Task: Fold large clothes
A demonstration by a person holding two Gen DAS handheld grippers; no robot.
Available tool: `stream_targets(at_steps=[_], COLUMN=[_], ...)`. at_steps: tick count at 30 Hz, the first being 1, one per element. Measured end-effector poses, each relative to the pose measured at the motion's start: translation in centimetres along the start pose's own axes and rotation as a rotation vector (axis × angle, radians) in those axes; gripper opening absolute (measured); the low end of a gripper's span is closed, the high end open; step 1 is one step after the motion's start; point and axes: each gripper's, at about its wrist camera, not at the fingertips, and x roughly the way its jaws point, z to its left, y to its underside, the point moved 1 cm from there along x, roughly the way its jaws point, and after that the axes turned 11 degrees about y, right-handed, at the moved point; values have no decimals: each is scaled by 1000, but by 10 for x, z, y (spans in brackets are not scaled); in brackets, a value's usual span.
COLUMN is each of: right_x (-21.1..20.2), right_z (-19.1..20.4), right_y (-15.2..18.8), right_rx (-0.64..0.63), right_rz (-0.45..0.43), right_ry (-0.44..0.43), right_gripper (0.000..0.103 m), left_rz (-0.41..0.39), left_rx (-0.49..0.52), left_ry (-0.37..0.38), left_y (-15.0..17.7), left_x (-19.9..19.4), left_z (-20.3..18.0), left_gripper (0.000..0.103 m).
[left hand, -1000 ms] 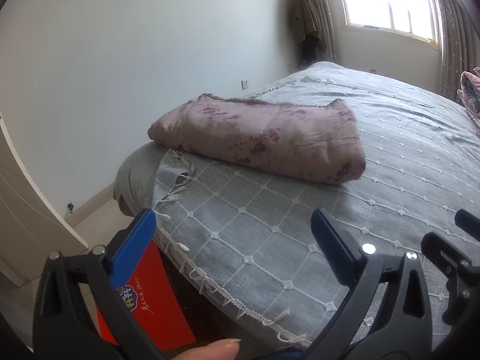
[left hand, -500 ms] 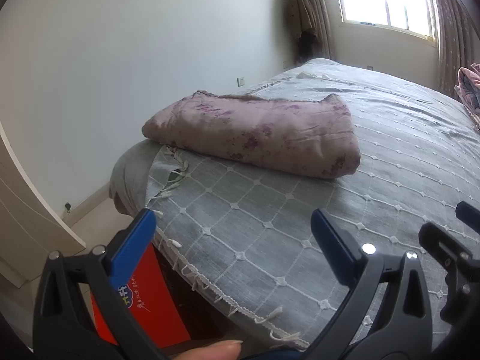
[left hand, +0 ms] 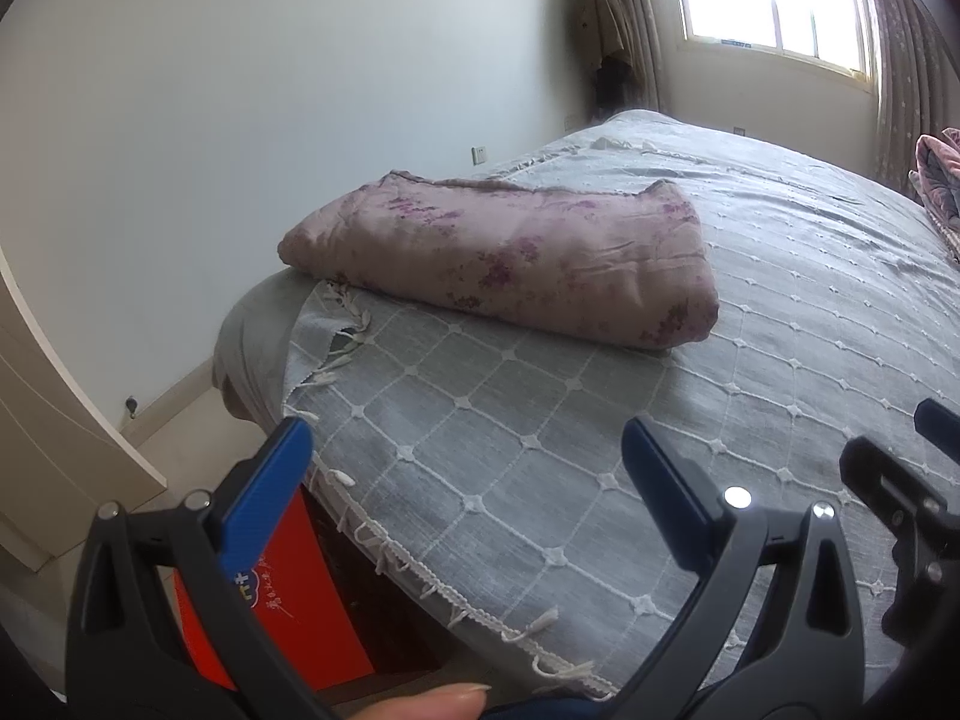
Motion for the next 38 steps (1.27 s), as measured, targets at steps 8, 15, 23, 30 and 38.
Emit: stream_targets(at_steps=[8, 15, 23, 30, 38], right_x=[1, 1, 2, 3, 4], right_z=[2, 2, 2, 1, 2], right_y=[0, 0, 0, 0, 0], right_rx=[-10, -7, -11, -7, -14], right_rz=[-1, 1, 1, 3, 8], right_ry=[5, 6, 4, 3, -2], right_gripper=[95, 95, 96, 95, 95], left_rz=[5, 8, 4, 4, 11], left_rx=[-3, 5, 7, 4, 3], left_ry=[5, 3, 1, -3, -3], left_y=[1, 2, 3, 2, 3], left_x=[1, 3, 1, 0, 1], left_z=[-2, -4, -6, -6, -6], left_gripper=[102, 102, 102, 102, 102])
